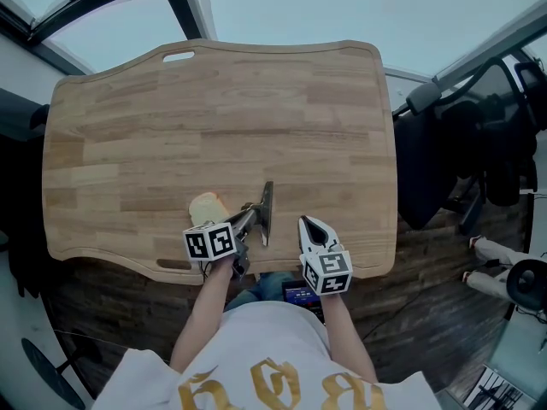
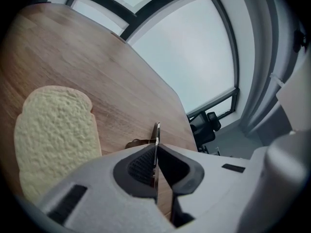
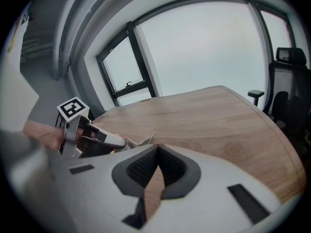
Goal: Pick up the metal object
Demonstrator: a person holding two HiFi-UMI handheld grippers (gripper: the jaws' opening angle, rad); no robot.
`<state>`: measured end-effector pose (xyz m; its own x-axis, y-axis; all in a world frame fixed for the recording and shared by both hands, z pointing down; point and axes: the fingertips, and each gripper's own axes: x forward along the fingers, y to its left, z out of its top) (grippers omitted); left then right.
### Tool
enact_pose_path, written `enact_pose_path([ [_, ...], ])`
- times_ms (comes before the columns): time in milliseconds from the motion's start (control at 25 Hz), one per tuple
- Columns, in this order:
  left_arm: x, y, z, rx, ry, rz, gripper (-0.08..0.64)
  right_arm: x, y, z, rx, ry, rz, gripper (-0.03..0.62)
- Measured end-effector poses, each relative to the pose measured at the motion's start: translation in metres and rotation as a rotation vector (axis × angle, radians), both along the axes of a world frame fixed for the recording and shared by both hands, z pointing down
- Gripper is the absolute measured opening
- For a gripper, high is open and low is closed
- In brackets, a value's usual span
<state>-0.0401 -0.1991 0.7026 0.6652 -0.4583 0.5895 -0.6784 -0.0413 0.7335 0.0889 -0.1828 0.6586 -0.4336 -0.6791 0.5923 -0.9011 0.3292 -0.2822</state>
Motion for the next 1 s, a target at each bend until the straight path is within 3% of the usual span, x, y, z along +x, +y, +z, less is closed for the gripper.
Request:
enact_pose_path([
  [480,-0.003,-0.005,-0.032,0.07,0.045,-0.037,0.031,-0.001,0.003,-0.017,0.037,-0.028,-0.02,0.011],
  [1000,-0.015,0.008,-0.092,0.2,0.119,-0.064,0.031,-0.003,0.011,-0.058,0.153,0.054,-0.009,0.011],
])
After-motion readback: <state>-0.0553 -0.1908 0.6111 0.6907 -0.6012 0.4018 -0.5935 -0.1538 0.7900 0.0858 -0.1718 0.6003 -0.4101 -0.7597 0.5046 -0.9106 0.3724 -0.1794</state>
